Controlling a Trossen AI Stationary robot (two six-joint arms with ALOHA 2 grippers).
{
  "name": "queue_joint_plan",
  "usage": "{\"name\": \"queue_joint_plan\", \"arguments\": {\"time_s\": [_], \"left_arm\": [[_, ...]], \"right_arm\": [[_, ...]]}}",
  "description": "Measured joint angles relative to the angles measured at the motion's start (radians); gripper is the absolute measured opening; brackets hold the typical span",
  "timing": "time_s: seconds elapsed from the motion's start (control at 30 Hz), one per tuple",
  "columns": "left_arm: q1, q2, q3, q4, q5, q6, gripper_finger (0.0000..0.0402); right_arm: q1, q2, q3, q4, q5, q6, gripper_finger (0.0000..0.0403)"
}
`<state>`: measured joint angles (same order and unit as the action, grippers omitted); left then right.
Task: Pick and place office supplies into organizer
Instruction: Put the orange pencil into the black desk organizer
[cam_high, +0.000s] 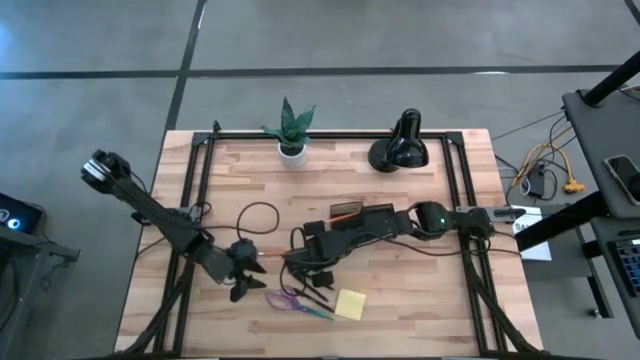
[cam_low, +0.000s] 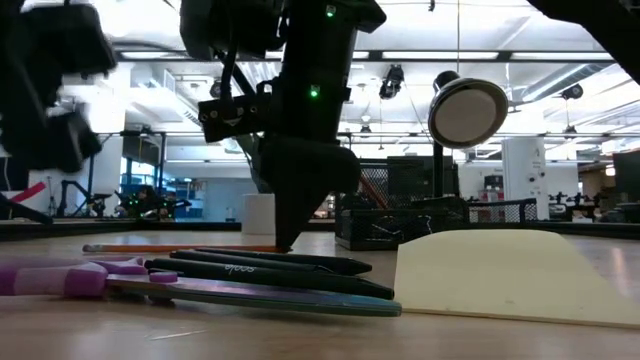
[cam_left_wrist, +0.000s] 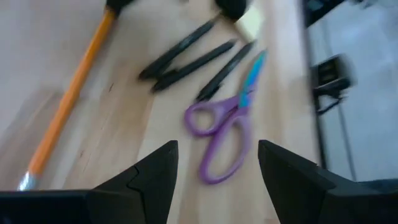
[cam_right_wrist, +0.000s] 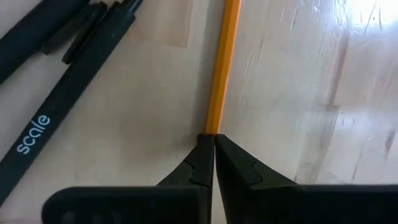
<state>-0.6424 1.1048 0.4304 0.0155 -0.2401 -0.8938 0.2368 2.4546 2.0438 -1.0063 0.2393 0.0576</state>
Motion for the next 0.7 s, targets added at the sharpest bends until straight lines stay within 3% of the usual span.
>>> {"name": "queue_joint_plan", "arguments": {"time_s": [0.17, 0.4, 0.7], "left_arm": [[0.001, -0.154, -0.01, -0.04, -0.07, 0.101, 0.0205], [0.001, -0.249, -0.042, -0.36, -0.073, 0.093, 0.0205], [0.001, -0.27, -0.089, -0.364, -0.031, 0.123, 0.0206]], "right_arm": [[-0.005, 0.002, -0.002, 0.014, -0.009, 0.027, 0.0009], [-0.005, 0.002, -0.004, 0.027, -0.009, 0.036, 0.0009], [-0.013, -0.001, -0.042, 0.072, -0.073, 0.038, 0.0009]]}}
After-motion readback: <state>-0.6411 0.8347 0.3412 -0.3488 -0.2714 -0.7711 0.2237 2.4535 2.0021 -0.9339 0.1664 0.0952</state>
